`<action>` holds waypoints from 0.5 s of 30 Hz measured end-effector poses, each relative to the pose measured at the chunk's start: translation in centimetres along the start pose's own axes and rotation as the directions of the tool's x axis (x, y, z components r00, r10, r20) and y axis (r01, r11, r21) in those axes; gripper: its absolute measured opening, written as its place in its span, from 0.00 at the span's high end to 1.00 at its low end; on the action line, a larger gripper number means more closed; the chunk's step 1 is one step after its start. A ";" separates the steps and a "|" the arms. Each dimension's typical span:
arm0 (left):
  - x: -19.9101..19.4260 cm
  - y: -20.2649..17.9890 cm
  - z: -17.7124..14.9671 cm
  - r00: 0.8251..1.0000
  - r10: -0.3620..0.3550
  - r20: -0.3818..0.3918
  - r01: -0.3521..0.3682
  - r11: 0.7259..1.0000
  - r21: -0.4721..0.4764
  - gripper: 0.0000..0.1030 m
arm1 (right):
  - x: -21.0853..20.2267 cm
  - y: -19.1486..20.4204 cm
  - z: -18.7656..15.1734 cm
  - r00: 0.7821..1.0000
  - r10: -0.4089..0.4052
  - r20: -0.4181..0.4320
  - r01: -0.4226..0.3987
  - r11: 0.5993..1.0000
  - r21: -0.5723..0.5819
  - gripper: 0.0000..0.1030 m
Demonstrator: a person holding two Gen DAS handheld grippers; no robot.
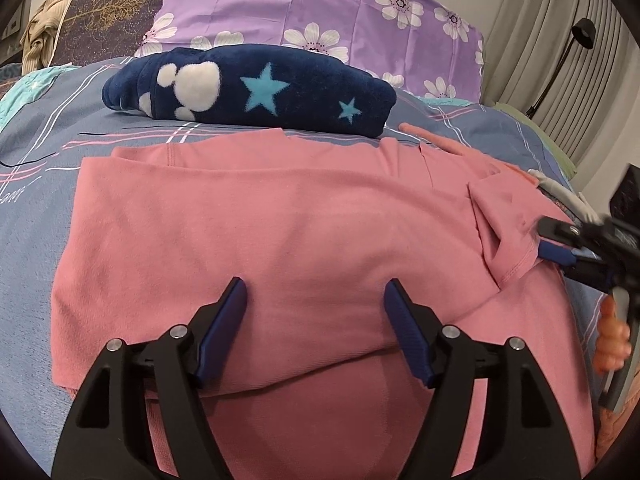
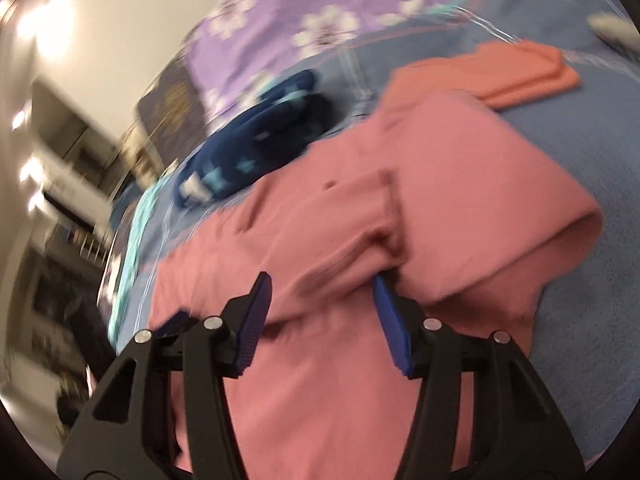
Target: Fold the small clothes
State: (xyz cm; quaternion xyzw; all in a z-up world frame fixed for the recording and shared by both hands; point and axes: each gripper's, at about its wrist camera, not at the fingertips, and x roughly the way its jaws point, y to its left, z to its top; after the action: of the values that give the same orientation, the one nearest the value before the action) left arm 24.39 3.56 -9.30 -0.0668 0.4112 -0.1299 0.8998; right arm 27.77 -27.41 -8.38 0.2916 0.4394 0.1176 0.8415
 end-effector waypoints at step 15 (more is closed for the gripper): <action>-1.2 2.9 -0.2 0.977 -0.204 0.066 0.211 0.967 -0.140 0.34 | -1.6 9.5 -3.9 0.996 0.082 0.038 -0.054 0.881 -0.470 0.58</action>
State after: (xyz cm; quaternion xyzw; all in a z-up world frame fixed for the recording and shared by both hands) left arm 24.05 6.72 -9.22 -0.1784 0.3874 -0.1911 0.8841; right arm 24.29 -18.99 -3.36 0.0985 0.3636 0.2411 0.8944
